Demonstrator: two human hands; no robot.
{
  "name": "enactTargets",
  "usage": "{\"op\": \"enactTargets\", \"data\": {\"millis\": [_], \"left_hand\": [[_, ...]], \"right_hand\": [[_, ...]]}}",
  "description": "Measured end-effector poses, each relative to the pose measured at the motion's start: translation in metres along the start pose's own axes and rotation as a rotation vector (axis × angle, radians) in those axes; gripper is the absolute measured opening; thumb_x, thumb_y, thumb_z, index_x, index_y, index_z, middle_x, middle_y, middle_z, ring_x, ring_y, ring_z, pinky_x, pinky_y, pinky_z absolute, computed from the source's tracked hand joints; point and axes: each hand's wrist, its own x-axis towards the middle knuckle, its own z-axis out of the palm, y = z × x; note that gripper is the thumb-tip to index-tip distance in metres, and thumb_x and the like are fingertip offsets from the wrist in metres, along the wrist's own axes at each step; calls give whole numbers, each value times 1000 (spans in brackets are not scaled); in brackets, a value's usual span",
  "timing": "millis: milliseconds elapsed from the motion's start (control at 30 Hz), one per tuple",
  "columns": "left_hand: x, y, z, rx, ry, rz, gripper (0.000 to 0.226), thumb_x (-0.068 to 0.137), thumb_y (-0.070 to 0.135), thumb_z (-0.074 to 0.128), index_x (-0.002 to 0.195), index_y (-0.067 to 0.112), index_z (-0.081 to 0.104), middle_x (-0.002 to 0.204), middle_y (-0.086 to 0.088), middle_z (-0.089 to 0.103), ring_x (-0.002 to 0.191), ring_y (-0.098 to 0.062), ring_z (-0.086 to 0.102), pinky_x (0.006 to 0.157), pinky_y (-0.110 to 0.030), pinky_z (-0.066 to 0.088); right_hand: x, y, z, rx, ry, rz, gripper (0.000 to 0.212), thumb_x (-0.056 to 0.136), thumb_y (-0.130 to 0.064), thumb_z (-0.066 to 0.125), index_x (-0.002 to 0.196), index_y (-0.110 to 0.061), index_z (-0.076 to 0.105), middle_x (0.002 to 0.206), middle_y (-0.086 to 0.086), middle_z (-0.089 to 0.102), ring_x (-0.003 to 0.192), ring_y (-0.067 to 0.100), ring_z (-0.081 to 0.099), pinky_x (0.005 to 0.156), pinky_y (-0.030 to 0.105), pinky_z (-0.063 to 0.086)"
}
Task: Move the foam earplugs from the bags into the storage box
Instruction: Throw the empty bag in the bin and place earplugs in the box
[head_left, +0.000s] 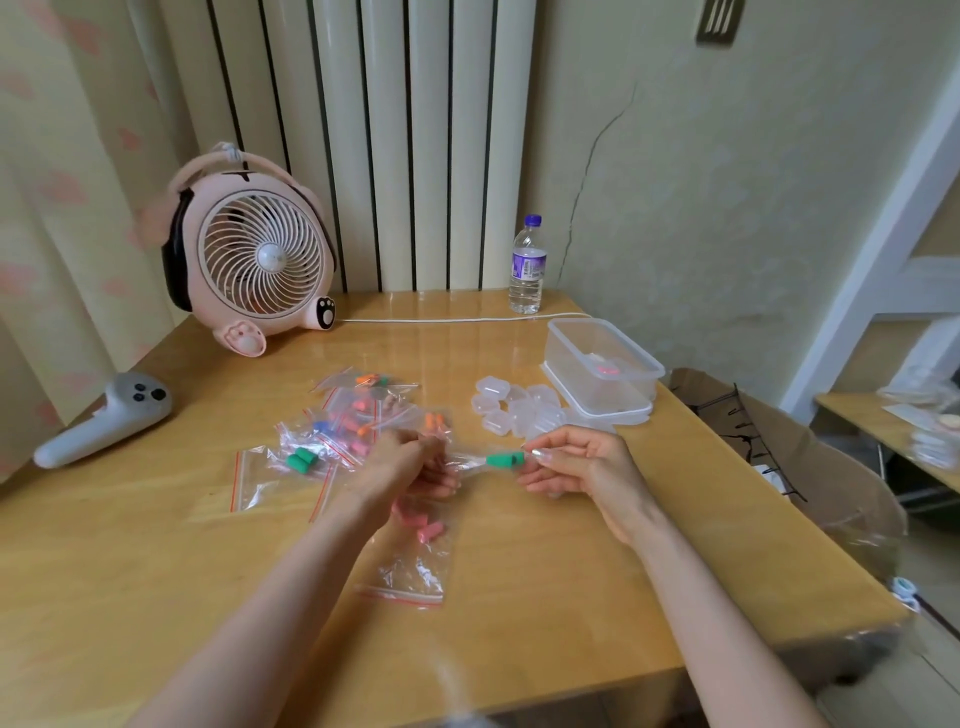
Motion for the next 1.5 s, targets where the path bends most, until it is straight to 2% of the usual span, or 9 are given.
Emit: {"op": "enactTargets", "data": {"millis": [100, 233, 333, 567, 633, 733, 933, 1233, 1500], "left_hand": [[1, 0, -1, -25, -9, -48, 23, 94, 10, 51, 76, -2, 56, 59, -17, 66, 48, -23, 64, 55, -34, 57], [1, 2, 5, -10, -10, -113, 20, 93, 8, 50, 78, -3, 56, 49, -13, 63, 42, -20, 62, 47, -27, 55], [3, 1, 9, 21, 9, -168, 20, 91, 12, 52, 75, 1, 57, 47, -9, 63, 40, -16, 59, 64, -28, 50], [5, 0, 12, 256, 90, -106, 34, 95, 24, 48, 67, 5, 56, 35, 1, 50, 23, -7, 36, 32, -9, 28], [9, -3, 10, 387, 119, -26, 32, 96, 27, 48, 73, 8, 59, 50, -3, 58, 31, -8, 48, 35, -14, 35], [11, -4, 8, 595, 215, 172, 25, 95, 30, 49, 87, 13, 65, 84, -5, 67, 80, -20, 65, 66, -28, 46], [9, -2, 4, 331, -27, 521, 22, 88, 36, 59, 100, 20, 68, 97, 7, 66, 88, -7, 58, 75, -17, 44], [14, 7, 15, 227, 13, 552, 10, 80, 22, 71, 89, 23, 71, 91, 4, 68, 76, -5, 55, 68, -13, 43], [16, 15, 22, 168, 69, 530, 10, 80, 19, 72, 73, 15, 65, 68, 4, 61, 59, -1, 49, 58, -13, 40]], "right_hand": [[0, -5, -5, 11, -16, 3, 17, 82, 13, 58, 98, 7, 63, 91, 21, 71, 84, 29, 71, 72, 27, 58], [6, -7, -1, -83, 118, -20, 6, 81, 6, 64, 83, 1, 67, 72, 15, 69, 61, 20, 67, 58, 24, 55], [12, -9, 1, -238, 215, -108, 13, 78, -2, 71, 72, -13, 71, 69, -3, 60, 58, 6, 50, 54, 14, 42], [22, -22, 7, -322, 239, -185, 18, 77, -1, 72, 71, -18, 68, 61, -11, 62, 52, 0, 50, 54, 10, 40], [24, -24, 8, -343, 235, -190, 21, 78, 0, 71, 69, -19, 69, 54, -16, 62, 49, -2, 51, 51, 9, 40], [27, -25, 11, -357, 232, -204, 21, 79, 2, 68, 71, -17, 70, 58, -14, 62, 49, -3, 51, 49, 10, 40], [34, -28, 13, -345, 228, -229, 26, 82, 2, 65, 70, -21, 70, 65, -5, 63, 49, -1, 51, 47, 14, 42], [41, -20, 15, -482, 156, -198, 31, 82, 0, 65, 72, -28, 69, 81, 18, 69, 61, 11, 55, 51, 19, 45], [39, -26, 12, -384, 190, -248, 28, 84, -2, 62, 84, -30, 68, 81, 5, 65, 57, 7, 56, 50, 20, 45]]}}
